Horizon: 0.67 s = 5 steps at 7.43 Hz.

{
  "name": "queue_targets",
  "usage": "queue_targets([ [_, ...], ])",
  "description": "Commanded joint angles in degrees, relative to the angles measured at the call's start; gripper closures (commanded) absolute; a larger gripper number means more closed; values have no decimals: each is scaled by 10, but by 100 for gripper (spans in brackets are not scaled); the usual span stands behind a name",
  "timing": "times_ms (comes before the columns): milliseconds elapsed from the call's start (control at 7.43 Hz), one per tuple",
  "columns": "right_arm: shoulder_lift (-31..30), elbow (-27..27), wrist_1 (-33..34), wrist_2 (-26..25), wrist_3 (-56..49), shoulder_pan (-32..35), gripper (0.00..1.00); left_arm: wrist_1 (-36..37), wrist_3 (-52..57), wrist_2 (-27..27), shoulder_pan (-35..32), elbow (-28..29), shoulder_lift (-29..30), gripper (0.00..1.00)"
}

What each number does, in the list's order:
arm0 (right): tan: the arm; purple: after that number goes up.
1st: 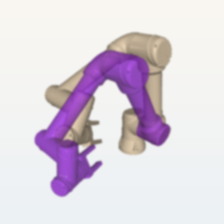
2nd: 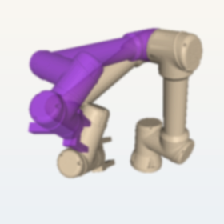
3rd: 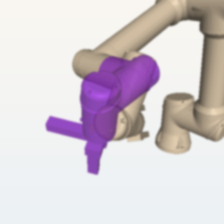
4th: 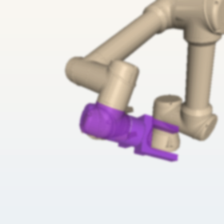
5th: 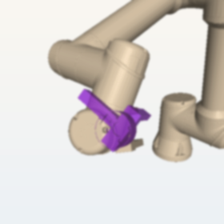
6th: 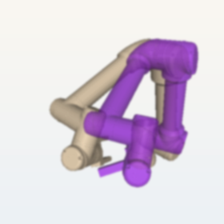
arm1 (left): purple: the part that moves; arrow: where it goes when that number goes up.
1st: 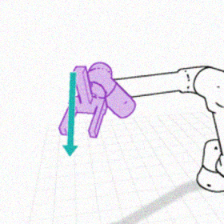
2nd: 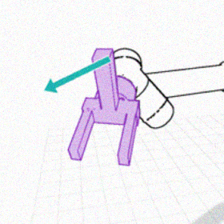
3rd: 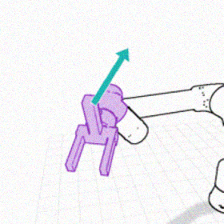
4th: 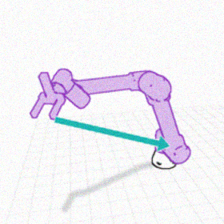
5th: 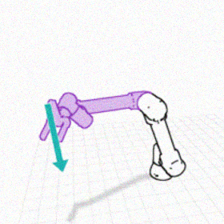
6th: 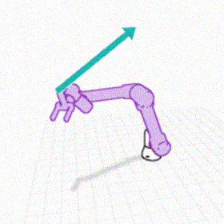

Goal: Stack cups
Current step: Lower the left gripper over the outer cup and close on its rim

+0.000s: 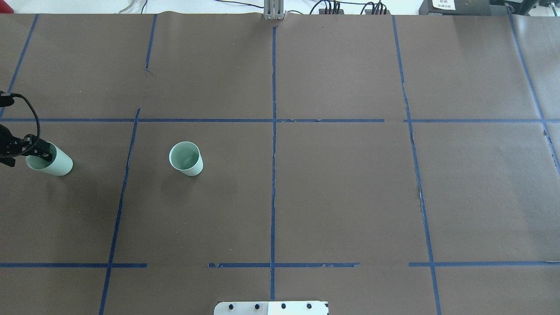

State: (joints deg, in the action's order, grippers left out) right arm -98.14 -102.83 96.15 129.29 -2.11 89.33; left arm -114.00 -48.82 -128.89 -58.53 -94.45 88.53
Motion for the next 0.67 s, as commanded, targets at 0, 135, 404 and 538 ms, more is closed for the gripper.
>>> queue_targets([
  [0, 1, 0, 0, 0, 0, 1, 0, -12, -2, -2, 9, 9, 0, 2],
  [135, 0, 0, 0, 0, 0, 1, 0, -14, -6, -4, 9, 8, 0, 50],
  [404, 0, 0, 0, 0, 0, 1, 0, -14, -7, -4, 9, 6, 0, 100],
  [538, 0, 0, 0, 0, 0, 0, 0, -13, -9, -5, 8, 3, -2, 100],
])
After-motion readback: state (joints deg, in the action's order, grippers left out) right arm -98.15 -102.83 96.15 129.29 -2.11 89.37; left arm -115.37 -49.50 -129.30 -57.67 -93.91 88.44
